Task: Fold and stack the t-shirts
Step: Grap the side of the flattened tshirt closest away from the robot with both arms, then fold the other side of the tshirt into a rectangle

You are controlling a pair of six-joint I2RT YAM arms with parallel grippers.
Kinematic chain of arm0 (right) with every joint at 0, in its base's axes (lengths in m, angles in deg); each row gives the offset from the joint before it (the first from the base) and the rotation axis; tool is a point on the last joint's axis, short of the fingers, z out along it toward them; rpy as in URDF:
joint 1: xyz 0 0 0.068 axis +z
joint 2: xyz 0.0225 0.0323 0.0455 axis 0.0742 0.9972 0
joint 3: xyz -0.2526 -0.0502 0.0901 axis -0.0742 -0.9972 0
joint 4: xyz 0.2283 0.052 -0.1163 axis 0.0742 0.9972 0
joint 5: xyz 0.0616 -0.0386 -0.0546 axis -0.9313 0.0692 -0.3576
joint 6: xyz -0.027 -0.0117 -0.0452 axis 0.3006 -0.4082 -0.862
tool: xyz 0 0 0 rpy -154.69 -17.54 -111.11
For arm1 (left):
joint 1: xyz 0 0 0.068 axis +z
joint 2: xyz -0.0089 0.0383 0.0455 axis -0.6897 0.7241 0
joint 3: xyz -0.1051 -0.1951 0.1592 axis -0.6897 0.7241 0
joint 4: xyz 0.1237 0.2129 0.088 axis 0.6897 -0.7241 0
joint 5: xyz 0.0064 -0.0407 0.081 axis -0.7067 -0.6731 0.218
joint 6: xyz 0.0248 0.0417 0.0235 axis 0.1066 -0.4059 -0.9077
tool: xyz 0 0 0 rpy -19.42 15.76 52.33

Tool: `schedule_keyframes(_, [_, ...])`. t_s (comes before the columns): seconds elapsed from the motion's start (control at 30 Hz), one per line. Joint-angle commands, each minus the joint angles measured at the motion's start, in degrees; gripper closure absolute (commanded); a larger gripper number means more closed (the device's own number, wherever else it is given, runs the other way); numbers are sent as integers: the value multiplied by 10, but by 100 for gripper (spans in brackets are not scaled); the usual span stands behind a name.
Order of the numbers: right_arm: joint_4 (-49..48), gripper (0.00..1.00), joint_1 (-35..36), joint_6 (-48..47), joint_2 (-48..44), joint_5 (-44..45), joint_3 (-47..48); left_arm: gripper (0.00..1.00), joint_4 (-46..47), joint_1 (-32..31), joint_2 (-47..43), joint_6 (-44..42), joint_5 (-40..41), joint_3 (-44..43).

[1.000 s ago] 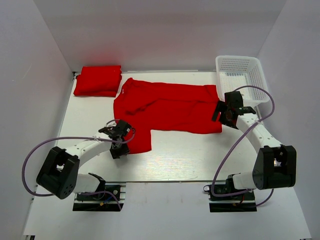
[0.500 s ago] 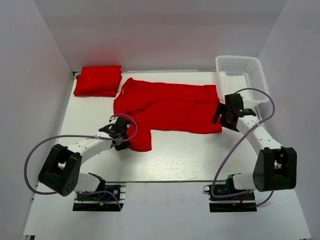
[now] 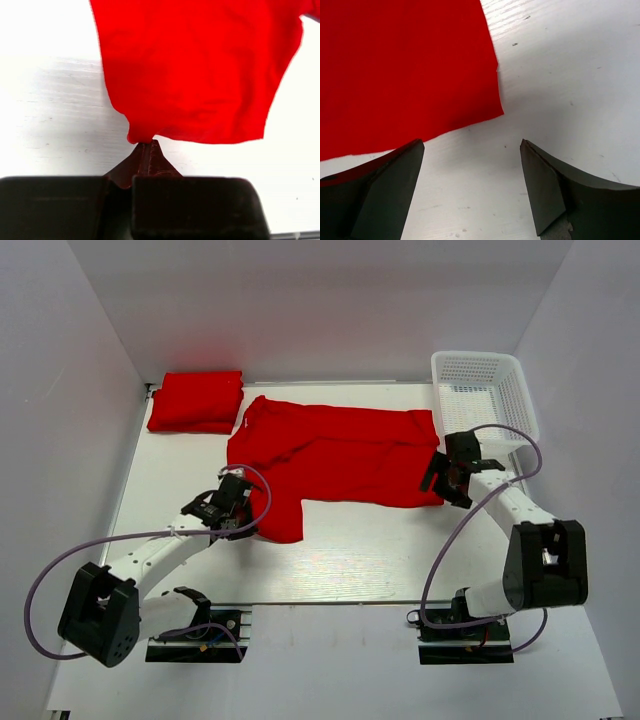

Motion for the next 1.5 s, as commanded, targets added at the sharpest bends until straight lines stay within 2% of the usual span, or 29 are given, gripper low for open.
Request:
schedule_keyframes(0.0, [-53,17,0,36,34,-16,-10,100,-8,2,-8,-27,-27,-23])
schedule_keyframes(0.17, [-88,33,1,61,61,-4,-26,100,-8,2,-21,-22,-53,-29])
schedule_keyframes(0.3, [-107,37,0,78,75,8,-41,100,-20,2,-38,-16,-53,-34])
schedule_keyframes(0.37, [-93,47,0,91,83,19,-42,100,-25,2,-44,-9,-48,-34])
schedule_keyframes(0.53, [-101,53,-1,100,79,50,-73,100,-53,2,-62,2,-48,-39])
schedule_keyframes(0.67, [-123,72,-1,111,72,50,-98,100,-60,2,-69,7,-68,-32])
schedule_keyframes(0.73, [-123,96,1,107,60,51,-116,100,-81,2,-74,7,-73,-32])
schedule_keyframes(0.77, [-121,100,0,106,48,57,-120,100,-87,2,-82,13,-79,-32])
schedule_keyframes(1.13, [-24,100,6,63,-113,-11,-193,100,-192,-6,-119,0,-197,-11])
schedule_keyframes(1.3, [40,100,9,56,-167,-49,-203,100,-253,-6,-131,-10,-238,-57])
schedule_keyframes(1.47, [41,100,8,48,-194,-48,-192,100,-226,-6,-101,-32,-232,-110])
